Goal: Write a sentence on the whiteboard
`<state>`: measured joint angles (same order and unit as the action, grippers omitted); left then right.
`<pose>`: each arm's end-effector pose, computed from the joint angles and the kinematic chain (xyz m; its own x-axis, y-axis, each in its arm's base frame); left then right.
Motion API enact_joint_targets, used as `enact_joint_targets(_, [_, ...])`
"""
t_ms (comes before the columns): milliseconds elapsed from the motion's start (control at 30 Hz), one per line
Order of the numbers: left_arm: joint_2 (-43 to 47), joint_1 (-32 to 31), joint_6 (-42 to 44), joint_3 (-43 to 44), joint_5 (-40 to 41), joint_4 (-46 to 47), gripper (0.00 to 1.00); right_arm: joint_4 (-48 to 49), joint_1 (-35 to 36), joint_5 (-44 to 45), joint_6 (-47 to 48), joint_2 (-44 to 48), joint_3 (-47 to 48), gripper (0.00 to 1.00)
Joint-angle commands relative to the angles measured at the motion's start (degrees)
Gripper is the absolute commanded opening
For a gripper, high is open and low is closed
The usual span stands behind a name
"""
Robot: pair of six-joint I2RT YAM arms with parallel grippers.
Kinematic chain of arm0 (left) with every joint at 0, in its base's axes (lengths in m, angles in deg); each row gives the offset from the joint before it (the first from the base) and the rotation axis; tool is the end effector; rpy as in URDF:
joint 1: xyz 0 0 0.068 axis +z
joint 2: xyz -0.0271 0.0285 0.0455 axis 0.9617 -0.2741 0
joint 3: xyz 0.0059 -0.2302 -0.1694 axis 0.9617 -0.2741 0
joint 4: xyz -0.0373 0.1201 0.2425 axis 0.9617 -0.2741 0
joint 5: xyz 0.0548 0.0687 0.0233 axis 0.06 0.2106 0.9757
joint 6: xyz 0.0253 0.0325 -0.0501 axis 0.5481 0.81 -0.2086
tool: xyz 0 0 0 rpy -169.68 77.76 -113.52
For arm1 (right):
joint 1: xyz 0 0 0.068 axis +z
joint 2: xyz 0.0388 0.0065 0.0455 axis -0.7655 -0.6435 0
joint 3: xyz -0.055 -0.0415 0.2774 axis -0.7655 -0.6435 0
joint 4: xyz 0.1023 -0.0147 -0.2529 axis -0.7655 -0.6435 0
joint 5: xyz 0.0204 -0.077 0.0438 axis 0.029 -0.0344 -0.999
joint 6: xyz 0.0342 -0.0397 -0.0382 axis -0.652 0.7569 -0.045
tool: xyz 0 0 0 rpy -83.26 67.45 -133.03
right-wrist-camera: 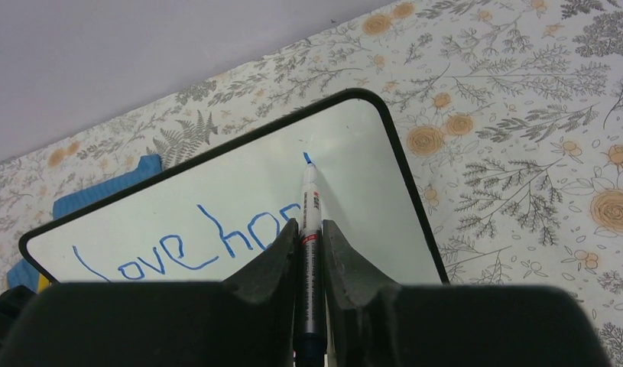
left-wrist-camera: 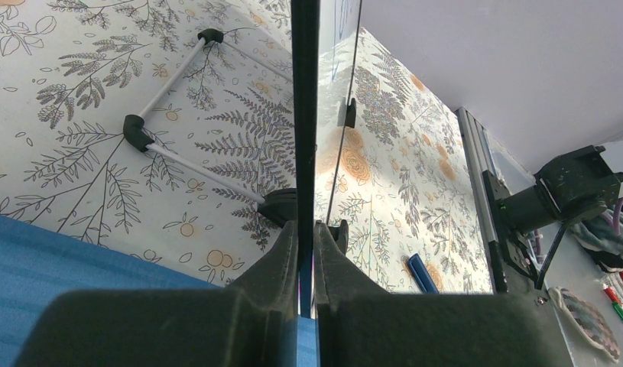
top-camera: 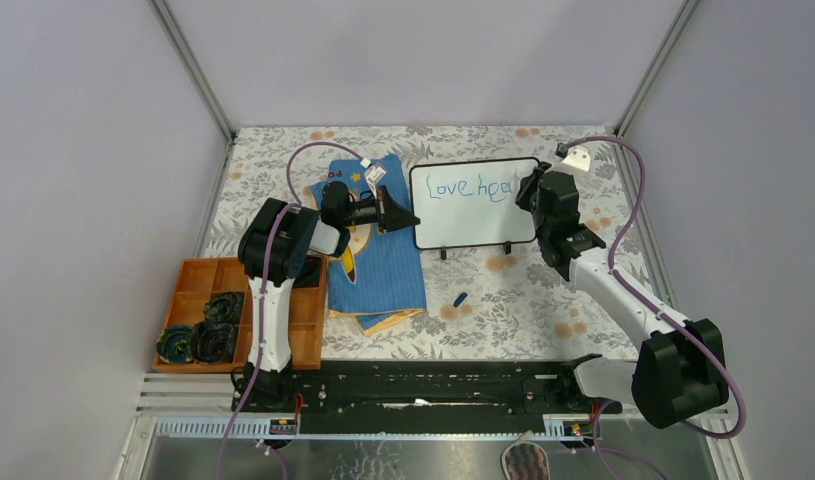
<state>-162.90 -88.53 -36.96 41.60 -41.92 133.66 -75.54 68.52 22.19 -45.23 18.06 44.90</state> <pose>0.4078 -0.1501 0.1236 -0.5594 -0.1570 -0.8139 0.7824 0.2243 -0.5810 0.2998 0.0812 0.3088 -0.1339 0.3362 -0.9322 0.1062 0.9402 0.3238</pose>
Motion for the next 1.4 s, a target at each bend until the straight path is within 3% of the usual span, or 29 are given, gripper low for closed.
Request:
enact_joint_targets(0, [-0.7, -0.1, 2.7, -1.6, 0.7, -4.0, 0.0, 0.2, -0.4, 0.9, -0.8, 1.2, -1.4, 0.0])
enact_joint_targets(1367, [-0.5, -0.1, 2.4, -1.6, 0.9, -3.9, 0.0, -3.0, -0.4, 3.5, -0.9, 8.0, -6.4, 0.0])
